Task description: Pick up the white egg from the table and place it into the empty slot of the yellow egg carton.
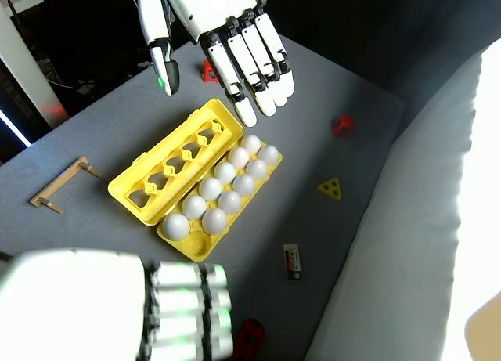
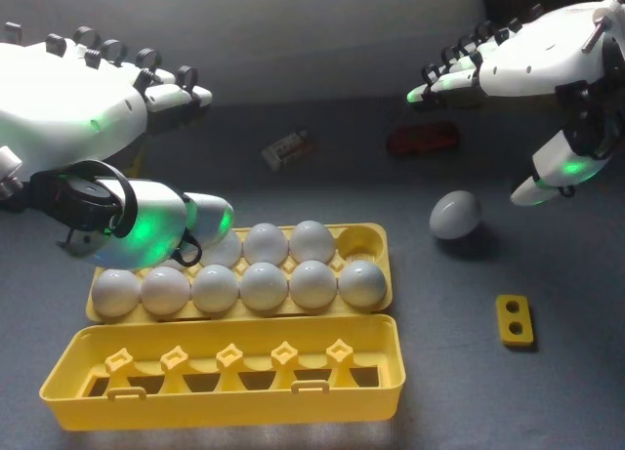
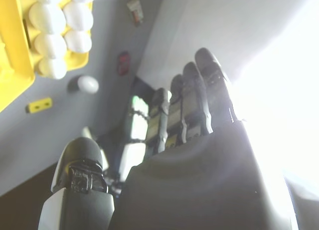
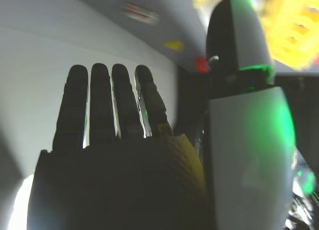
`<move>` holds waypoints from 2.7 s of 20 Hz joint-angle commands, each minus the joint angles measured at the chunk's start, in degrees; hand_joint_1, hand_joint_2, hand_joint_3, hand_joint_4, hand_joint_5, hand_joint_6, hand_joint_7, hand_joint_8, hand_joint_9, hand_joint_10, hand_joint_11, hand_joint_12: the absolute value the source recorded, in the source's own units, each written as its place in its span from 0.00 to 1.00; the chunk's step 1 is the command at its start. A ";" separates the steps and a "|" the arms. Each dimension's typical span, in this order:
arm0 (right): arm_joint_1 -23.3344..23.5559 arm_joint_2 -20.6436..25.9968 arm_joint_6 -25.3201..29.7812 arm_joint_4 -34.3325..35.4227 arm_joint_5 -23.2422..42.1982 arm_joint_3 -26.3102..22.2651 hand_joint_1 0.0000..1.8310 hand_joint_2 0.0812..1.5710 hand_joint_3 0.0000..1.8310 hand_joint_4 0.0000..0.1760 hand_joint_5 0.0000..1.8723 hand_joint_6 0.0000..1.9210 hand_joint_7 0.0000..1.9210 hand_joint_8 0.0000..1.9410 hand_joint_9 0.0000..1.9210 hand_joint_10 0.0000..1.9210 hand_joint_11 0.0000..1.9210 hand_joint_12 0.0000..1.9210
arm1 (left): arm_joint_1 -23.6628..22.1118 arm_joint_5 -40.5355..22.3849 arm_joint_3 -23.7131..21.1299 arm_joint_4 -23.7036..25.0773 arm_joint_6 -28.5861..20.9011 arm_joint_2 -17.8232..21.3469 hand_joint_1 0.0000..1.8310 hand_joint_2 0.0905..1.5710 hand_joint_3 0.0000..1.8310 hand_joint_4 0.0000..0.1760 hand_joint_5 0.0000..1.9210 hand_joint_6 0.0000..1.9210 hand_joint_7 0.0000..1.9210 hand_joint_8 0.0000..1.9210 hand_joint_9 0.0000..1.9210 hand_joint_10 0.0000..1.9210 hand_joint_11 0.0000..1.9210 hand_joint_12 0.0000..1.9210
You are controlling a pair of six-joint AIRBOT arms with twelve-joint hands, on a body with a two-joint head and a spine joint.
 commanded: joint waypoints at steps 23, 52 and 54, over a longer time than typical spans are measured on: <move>-10.22 -9.63 41.65 -53.02 1.69 1.68 0.63 0.60 0.00 0.00 0.06 0.48 0.04 0.00 0.01 0.00 0.00 0.00 | -0.50 -1.71 -0.16 3.94 0.04 0.05 0.02 0.81 0.00 0.20 0.04 0.00 0.04 0.00 0.05 0.00 0.00 0.26; -13.89 -15.92 42.67 -54.66 0.57 8.80 0.62 0.59 0.00 0.00 0.08 0.46 0.05 0.00 0.02 0.01 0.00 0.00 | -0.39 -1.54 -0.27 3.36 0.30 0.06 0.02 0.81 0.00 0.19 0.04 0.00 0.04 0.00 0.05 0.00 0.00 0.27; -14.04 -15.95 42.67 -54.66 0.59 8.84 0.62 0.60 0.00 0.00 0.08 0.46 0.05 0.00 0.02 0.01 0.00 0.00 | -0.41 -1.54 -0.27 3.36 0.30 0.06 0.02 0.81 0.00 0.19 0.05 0.00 0.04 0.00 0.05 0.00 0.00 0.28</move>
